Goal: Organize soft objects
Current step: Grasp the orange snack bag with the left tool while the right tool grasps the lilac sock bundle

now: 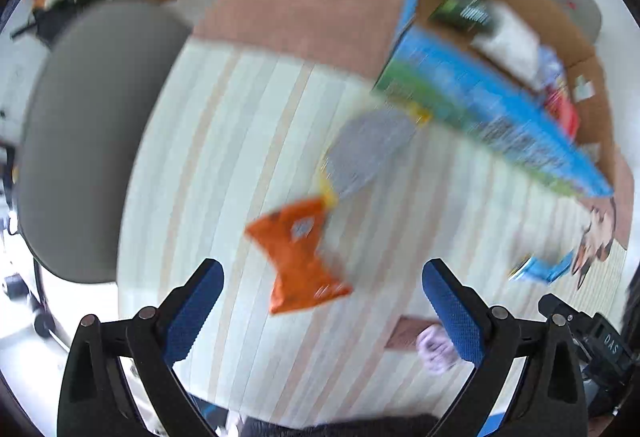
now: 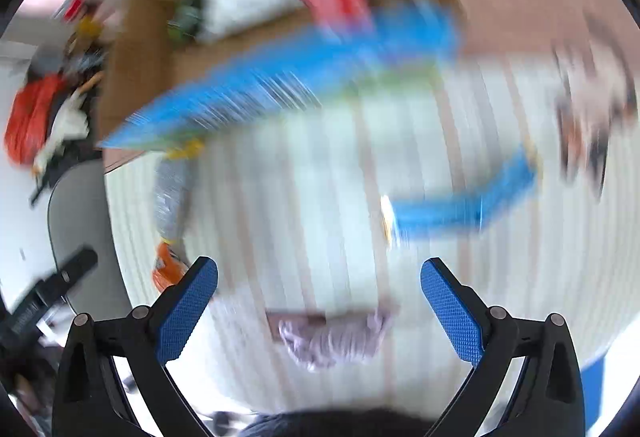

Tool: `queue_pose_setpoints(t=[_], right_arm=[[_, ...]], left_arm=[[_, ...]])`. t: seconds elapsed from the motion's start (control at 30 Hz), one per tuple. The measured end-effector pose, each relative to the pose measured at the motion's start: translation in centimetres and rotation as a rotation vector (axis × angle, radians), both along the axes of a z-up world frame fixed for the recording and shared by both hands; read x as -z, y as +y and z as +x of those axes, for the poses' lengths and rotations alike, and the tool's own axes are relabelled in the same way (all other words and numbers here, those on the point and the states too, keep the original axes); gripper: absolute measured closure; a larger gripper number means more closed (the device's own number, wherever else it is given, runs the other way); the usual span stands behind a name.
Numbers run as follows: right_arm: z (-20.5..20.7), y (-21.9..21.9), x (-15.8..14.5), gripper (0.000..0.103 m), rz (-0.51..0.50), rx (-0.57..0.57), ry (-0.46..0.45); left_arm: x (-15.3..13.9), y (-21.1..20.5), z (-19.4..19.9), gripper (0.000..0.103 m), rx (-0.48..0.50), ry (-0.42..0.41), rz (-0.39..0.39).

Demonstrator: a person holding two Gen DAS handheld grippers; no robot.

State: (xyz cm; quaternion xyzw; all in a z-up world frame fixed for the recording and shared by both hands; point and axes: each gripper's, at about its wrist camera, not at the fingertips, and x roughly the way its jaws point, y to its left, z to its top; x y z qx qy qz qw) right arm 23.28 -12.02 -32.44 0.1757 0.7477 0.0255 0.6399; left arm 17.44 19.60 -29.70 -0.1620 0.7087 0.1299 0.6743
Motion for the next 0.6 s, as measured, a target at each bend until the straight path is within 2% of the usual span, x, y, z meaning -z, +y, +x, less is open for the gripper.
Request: queue_pose_setpoints(t=[0.13, 0.27, 0.33, 0.37, 0.4, 0.43, 0.47, 0.5, 0.57, 0.6], right_arm=[[-5.4, -2.4, 5.1, 0.000, 0.089, 0.251, 0.199], [-8.7, -2.1, 8.5, 0.001, 0.145, 0.370, 0.286], [-9.5, -1.6, 9.8, 0.012, 0.165, 0.410, 0.315], [-9.7, -1.2, 10.4, 0.025, 0.177, 0.412, 0.326], [-9.6, -0.8, 11.0, 0.040, 0.160, 0.381, 0.338], [-9.4, -0.4, 10.9, 0.042, 0.135, 0.344, 0.337], [-8.9, 0.2, 10.4, 0.055, 0.105, 0.282, 0.319], [-8.1, 1.2, 9.8, 0.060, 0.061, 0.170, 0.287], [-6.5, 3.8, 8.0, 0.061, -0.086, -0.099, 0.186], [-6.2, 4.7, 7.5, 0.061, -0.127, -0.183, 0.164]], left_arm=[[2.7, 1.0, -1.6, 0.001, 0.007, 0.054, -0.039], [5.1, 1.3, -1.8, 0.001, 0.026, 0.097, -0.062], [5.8, 1.5, -1.8, 0.001, 0.033, 0.105, -0.067], [6.3, 1.5, -1.7, 0.001, 0.038, 0.113, -0.067], [6.6, 1.4, -1.5, 0.001, 0.040, 0.120, -0.071], [6.9, 1.5, -1.4, 0.001, 0.042, 0.124, -0.078], [7.4, 1.5, -1.4, 0.001, 0.044, 0.130, -0.085], [7.8, 1.5, -1.3, 0.001, 0.041, 0.136, -0.091], [8.8, 1.6, -1.1, 0.001, 0.034, 0.148, -0.100], [9.4, 1.6, -1.0, 0.001, 0.030, 0.159, -0.106]])
